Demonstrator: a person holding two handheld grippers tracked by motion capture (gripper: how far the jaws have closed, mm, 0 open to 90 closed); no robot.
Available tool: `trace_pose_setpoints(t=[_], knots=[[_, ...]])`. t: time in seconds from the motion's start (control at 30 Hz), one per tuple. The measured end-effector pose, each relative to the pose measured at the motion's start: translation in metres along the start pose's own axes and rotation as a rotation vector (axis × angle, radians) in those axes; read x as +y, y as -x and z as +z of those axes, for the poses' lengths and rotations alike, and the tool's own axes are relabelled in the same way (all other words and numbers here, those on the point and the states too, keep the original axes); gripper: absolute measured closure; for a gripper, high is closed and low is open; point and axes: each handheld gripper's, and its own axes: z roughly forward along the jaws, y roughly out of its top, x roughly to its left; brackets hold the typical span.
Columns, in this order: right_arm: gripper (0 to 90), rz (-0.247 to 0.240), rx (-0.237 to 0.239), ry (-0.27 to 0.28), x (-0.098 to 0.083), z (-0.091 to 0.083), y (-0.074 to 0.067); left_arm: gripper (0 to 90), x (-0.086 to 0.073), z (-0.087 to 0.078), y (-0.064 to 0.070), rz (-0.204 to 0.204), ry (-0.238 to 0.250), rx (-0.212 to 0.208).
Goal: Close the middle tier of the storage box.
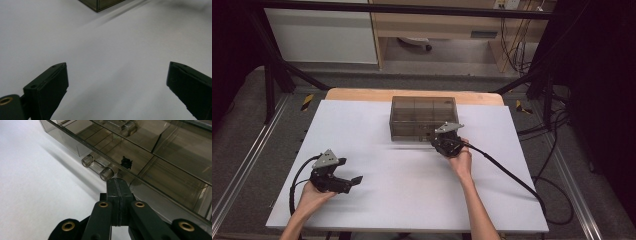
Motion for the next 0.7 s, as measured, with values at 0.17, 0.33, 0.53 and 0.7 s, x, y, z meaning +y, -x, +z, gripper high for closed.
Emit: trace_pose_setpoints(t=[0.17,0.33,0.53,0.7], knots=[[90.0,0.003,-0.002,-0.001,0.0007,0.0007,0.0014,3.3,0.0000,0.0001,-0.0001,0.000,-0.001,0.001],[90.0,0.004,-0.003,0.000,0.0013,0.0015,0.0030,3.4,-0.0001,0.0000,-0.0003,-0.001,-0.001,0.001],[90.0,0.004,-0.008,0.002,0.0020,0.0028,0.0044,3.4,-0.0001,0.0001,-0.0003,0.000,-0.001,0.000],[90.0,0.002,-0.011,0.003,0.0033,0.0036,0.0056,3.3,-0.0002,0.0001,-0.0005,-0.001,-0.001,0.001]])
